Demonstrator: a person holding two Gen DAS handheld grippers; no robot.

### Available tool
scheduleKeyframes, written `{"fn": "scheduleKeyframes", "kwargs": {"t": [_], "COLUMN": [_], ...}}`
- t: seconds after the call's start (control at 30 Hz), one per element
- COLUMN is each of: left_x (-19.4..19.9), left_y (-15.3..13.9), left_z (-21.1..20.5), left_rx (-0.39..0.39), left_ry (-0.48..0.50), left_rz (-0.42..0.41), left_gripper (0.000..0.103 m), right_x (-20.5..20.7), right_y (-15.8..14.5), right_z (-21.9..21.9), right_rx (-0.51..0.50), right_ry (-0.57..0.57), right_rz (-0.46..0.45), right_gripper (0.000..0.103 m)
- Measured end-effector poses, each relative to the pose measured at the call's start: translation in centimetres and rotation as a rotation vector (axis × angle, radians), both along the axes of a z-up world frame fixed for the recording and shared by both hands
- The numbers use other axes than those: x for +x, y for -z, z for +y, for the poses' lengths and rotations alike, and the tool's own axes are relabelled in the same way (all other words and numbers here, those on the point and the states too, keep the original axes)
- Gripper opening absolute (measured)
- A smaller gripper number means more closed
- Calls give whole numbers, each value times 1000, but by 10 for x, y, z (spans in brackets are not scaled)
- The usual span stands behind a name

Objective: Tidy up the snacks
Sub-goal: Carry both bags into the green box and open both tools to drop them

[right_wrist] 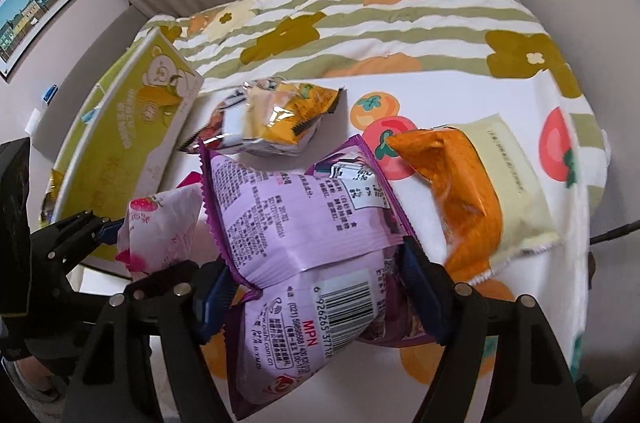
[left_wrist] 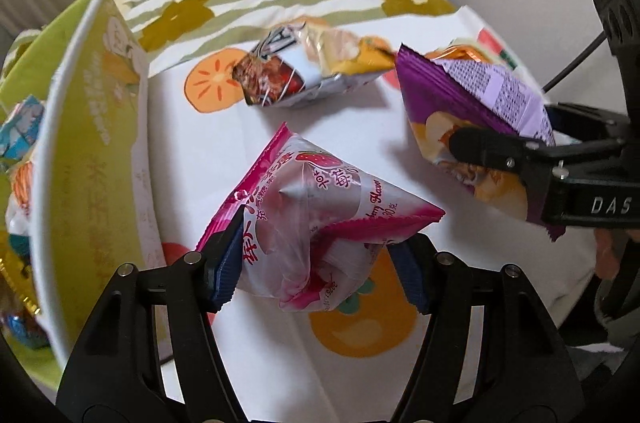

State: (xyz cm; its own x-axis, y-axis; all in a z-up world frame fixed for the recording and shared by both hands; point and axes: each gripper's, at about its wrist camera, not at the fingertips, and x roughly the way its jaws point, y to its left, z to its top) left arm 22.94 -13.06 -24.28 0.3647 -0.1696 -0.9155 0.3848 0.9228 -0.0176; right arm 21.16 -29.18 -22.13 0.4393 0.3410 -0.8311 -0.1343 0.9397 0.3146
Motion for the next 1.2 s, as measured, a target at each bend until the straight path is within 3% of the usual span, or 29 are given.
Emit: {"fn": "scheduleKeyframes", "kwargs": {"t": [0.23,0.4,0.73,0.93,1.2], "left_x": [-13,-15,10,40,94], "left_y": [-53,-104,-164,-168,-129], "left_z": [19,59,160,222,277], "left_rx": [-65,-84,-48,-29,-42], "left_ry": [-25,-64,-173,-216,-180], "left_rz": [-55,-142,-268,-270,-169], "left_gripper": [62,62,62,62,62], "right_x": [-19,-21,10,36,63], "right_y": [-47,-82,-144,-156,-149], "right_z": [3,20,119,175,226], "right_rx": [0,5,68,87,92], "right_ry": [14,10,-111,-150,-98], "right_rz": [-70,-141,-286,-304,-269], "right_gripper": [72,72,72,72,72]}}
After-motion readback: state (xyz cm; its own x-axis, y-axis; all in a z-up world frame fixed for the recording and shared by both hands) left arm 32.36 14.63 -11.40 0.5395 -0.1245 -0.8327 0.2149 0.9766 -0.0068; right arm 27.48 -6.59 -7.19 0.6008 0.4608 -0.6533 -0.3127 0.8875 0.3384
